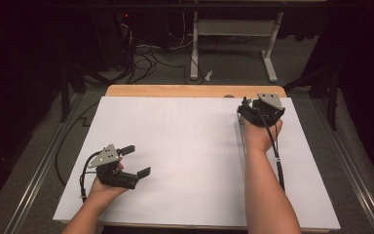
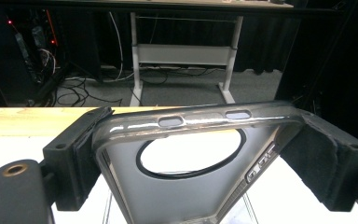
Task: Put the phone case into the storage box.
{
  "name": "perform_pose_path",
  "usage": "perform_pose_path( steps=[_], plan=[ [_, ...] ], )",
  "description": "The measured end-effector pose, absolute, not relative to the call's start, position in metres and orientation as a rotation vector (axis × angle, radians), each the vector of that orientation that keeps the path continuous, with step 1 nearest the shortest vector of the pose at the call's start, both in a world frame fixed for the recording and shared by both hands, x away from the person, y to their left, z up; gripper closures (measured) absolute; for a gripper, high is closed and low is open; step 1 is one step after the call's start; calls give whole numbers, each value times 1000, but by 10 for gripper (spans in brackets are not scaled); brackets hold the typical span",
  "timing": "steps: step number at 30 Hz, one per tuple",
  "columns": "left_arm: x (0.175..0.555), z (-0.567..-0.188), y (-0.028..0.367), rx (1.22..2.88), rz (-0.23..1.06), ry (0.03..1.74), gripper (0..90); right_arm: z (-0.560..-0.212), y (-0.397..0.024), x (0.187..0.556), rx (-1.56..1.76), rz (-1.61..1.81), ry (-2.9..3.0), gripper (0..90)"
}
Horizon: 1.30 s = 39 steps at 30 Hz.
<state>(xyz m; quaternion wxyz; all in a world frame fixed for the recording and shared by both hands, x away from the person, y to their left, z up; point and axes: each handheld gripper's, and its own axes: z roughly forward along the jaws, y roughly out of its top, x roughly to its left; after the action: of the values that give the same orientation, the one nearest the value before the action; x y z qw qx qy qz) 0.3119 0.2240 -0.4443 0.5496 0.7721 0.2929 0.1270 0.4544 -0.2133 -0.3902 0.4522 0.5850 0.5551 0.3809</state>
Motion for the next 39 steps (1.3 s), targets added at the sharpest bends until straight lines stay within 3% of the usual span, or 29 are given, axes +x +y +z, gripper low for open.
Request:
perform_pose_path(
  steps=[39],
  plan=[
    [311, -444, 224, 1824, 301, 697, 2, -392, -220, 464, 1364, 971, 1425, 111]
  ],
)
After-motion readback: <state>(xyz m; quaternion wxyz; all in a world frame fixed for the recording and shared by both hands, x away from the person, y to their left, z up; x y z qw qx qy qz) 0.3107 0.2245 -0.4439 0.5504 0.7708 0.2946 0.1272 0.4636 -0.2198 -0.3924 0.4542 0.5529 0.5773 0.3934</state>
